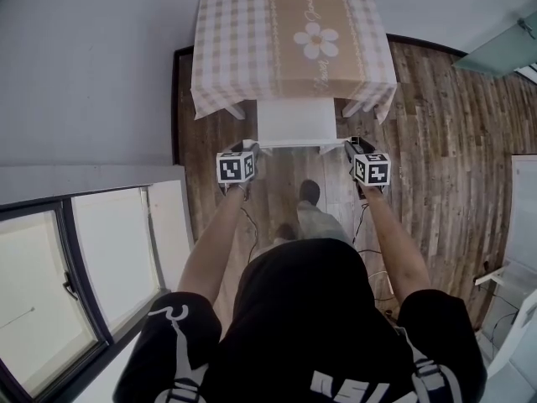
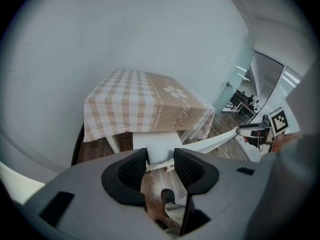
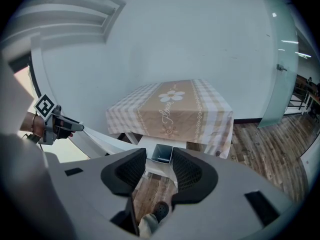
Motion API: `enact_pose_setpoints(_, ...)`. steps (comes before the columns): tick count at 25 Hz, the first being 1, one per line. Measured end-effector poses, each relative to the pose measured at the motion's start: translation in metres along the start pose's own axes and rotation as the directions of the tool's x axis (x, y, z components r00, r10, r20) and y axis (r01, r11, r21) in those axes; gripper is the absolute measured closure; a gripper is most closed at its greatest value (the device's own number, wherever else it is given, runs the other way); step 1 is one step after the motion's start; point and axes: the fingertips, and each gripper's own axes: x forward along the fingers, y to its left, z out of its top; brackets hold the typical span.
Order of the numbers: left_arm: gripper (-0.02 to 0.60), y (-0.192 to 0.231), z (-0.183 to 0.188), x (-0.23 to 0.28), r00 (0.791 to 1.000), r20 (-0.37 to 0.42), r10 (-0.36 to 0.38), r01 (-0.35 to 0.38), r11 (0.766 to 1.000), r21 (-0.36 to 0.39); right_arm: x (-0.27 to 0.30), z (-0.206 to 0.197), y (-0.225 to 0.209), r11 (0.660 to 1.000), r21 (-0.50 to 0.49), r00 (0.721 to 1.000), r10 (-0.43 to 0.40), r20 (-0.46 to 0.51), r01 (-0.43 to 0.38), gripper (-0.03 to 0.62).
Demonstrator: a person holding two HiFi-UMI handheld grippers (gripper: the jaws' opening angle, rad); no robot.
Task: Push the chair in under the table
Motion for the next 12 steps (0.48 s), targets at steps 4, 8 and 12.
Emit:
enact_pose_setpoints(4,0.396,0.003,0.008,0.005,1.0,-0.005,0.012,-0.012,1.0,-0.001,0.006,0.008,-0.002,1.0,-0.007,1.0,0.001,-0.003,-0.001,0.424)
enact_pose_setpoints(8,0.396,0.005,0.014,0.009,1.0,-0.015,0.022,-0.022,1.0,0.001,0.011,0.013,-0.006,1.0,-0.007,1.0,0.004,-0.007,-0.004,0.424)
enact_pose_setpoints(12,0.393,0.008,0.017,0.01,0.999,-0.019,0.027,-0.027,1.0,-0.009,0.015,0.017,-0.006,1.0,-0.006,1.0,0.003,-0.019,-0.004,0.422)
